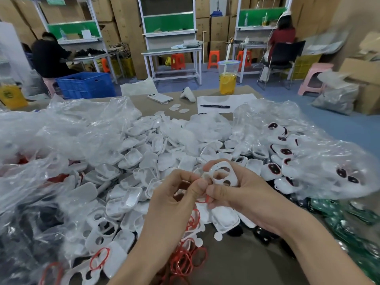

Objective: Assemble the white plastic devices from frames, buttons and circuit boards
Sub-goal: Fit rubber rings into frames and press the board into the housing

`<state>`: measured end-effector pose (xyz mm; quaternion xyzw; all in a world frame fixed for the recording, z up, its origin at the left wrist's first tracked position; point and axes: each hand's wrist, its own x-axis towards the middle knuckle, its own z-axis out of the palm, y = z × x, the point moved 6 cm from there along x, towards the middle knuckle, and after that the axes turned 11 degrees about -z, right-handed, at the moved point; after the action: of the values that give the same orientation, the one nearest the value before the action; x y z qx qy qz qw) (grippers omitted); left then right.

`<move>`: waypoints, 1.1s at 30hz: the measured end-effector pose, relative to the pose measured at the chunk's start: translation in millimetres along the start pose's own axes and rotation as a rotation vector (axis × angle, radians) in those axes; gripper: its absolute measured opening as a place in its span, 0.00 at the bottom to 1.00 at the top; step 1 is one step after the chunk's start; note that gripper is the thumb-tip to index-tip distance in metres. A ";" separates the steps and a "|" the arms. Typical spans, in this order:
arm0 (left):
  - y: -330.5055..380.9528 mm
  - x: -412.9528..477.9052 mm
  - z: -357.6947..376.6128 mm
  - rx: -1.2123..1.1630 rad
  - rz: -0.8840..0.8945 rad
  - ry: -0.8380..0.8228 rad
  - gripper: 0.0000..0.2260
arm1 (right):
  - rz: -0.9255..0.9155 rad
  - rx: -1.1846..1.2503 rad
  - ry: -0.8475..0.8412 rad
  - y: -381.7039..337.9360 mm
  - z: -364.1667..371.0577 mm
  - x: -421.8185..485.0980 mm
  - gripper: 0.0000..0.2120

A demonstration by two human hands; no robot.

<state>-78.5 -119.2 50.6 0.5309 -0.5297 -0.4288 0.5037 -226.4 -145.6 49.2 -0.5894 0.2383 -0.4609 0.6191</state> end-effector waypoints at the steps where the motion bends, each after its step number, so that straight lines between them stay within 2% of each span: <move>1: 0.2 -0.1 -0.1 0.019 -0.002 -0.007 0.10 | 0.013 -0.007 -0.033 0.6 0.6 -1.0 0.14; 7: 2.3 3.8 -17.5 -0.086 -0.034 0.034 0.10 | 0.067 -0.143 -0.068 3.4 -5.0 -3.2 0.14; 11: -3.8 6.6 -14.7 -0.298 -0.146 -0.073 0.10 | 0.055 -0.176 0.024 4.3 -8.2 -0.3 0.08; 17: -3.4 4.1 -4.5 -0.360 -0.188 -0.136 0.10 | 0.016 -0.166 0.039 -1.0 -3.8 0.9 0.10; 22: -4.8 4.5 -5.1 -0.336 -0.180 -0.132 0.10 | -0.012 -0.190 0.035 -2.0 -1.6 1.0 0.11; 26: -3.4 4.4 -5.0 -0.285 -0.152 -0.111 0.07 | -0.051 -0.229 0.029 -1.0 0.6 1.8 0.07; 30: 1.8 -0.3 -4.3 -0.151 -0.070 -0.077 0.08 | -0.057 -0.293 0.045 1.3 0.2 2.1 0.09; 33: 5.2 -2.5 -5.2 -0.103 -0.025 -0.047 0.06 | -0.095 -0.299 0.072 -1.1 -1.3 3.1 0.06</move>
<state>-74.2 -116.0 56.1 0.5007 -0.5119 -0.4742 0.5123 -226.4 -148.8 50.8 -0.6688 0.2982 -0.4698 0.4930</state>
